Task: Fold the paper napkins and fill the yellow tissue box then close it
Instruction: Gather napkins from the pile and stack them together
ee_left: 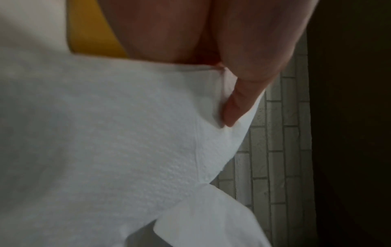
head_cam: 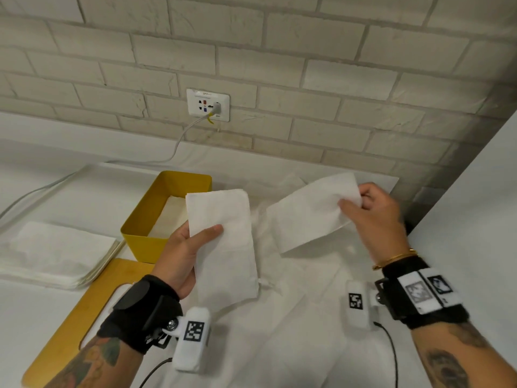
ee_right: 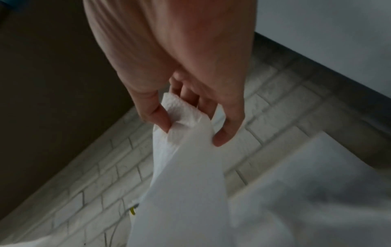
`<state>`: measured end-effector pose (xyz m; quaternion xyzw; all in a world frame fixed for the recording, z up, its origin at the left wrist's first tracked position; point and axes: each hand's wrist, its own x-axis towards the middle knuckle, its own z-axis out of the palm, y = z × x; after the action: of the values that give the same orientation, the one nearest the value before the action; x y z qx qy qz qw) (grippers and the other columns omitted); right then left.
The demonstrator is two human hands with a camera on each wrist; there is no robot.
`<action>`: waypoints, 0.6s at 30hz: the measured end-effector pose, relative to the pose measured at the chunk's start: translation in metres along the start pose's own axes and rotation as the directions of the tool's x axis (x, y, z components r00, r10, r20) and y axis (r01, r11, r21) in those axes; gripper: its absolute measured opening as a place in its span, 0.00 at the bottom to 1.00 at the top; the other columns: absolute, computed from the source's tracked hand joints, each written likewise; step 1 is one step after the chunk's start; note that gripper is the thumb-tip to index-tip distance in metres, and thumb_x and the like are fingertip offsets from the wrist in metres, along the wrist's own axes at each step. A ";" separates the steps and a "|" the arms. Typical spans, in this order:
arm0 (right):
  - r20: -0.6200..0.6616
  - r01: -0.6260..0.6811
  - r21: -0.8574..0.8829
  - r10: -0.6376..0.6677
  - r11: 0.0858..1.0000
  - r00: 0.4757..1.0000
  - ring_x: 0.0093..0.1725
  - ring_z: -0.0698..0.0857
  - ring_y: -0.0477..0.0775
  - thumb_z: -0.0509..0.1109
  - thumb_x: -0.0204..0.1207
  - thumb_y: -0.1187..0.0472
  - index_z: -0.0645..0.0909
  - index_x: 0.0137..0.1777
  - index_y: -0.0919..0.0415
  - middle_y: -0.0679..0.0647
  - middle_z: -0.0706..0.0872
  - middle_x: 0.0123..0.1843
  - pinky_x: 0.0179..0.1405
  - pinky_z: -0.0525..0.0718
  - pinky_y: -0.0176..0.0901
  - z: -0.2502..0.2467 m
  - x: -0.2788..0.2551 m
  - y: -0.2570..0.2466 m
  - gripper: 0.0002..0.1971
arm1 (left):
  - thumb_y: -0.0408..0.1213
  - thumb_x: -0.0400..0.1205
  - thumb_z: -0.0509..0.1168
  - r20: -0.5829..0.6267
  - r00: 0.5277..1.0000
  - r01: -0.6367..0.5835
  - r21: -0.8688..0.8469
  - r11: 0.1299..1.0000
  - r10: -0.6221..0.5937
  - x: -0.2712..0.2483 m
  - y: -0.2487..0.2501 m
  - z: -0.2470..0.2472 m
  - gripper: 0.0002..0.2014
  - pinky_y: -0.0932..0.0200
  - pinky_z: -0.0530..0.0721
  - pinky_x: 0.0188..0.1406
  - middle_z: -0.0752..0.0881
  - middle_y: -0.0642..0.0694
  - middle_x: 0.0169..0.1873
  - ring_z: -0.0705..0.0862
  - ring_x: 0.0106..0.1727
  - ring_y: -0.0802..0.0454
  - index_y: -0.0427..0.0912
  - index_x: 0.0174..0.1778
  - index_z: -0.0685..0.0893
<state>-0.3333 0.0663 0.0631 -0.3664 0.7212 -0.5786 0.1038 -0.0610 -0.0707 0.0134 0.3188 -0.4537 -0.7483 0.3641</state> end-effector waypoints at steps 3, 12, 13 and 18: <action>0.171 0.151 -0.021 -0.145 0.988 0.974 0.47 0.92 0.43 0.76 0.78 0.66 0.87 0.48 0.47 0.43 0.94 0.47 0.45 0.87 0.33 -0.018 -0.010 -0.032 0.10 | 0.31 0.82 0.69 0.015 1.000 -0.025 0.072 0.997 0.024 0.007 0.004 0.008 0.18 0.43 0.87 0.59 0.92 0.43 0.58 0.91 0.58 0.42 0.43 0.68 0.83; 0.486 -0.100 0.110 0.034 0.989 0.873 0.45 0.94 0.56 0.79 0.73 0.65 0.87 0.55 0.57 0.56 0.95 0.47 0.48 0.92 0.50 0.002 -0.036 -0.061 0.11 | 0.36 0.86 0.68 0.085 0.994 -0.091 0.276 0.957 0.070 0.004 -0.001 0.035 0.09 0.53 0.89 0.52 0.94 0.47 0.52 0.92 0.53 0.48 0.42 0.59 0.89; 0.457 -0.138 0.111 0.073 0.984 0.887 0.44 0.94 0.57 0.79 0.74 0.67 0.86 0.57 0.56 0.56 0.95 0.46 0.49 0.91 0.53 0.008 -0.033 -0.057 0.13 | 0.37 0.86 0.67 0.088 0.990 -0.132 0.331 0.934 0.108 0.001 -0.004 0.038 0.07 0.56 0.89 0.49 0.94 0.49 0.49 0.92 0.50 0.51 0.43 0.56 0.90; 0.424 -0.216 0.097 0.156 0.971 0.892 0.46 0.94 0.60 0.79 0.75 0.66 0.84 0.58 0.52 0.57 0.95 0.47 0.52 0.90 0.55 0.033 -0.032 -0.045 0.15 | 0.44 0.89 0.63 0.143 0.987 -0.130 0.396 0.909 0.079 -0.011 -0.019 0.052 0.13 0.46 0.90 0.56 0.94 0.47 0.50 0.92 0.52 0.46 0.42 0.55 0.90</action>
<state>-0.2733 0.0592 0.0847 -0.4013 0.6718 -0.5248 0.3350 -0.1022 -0.0325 0.0179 0.3152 -0.6366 -0.6362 0.3011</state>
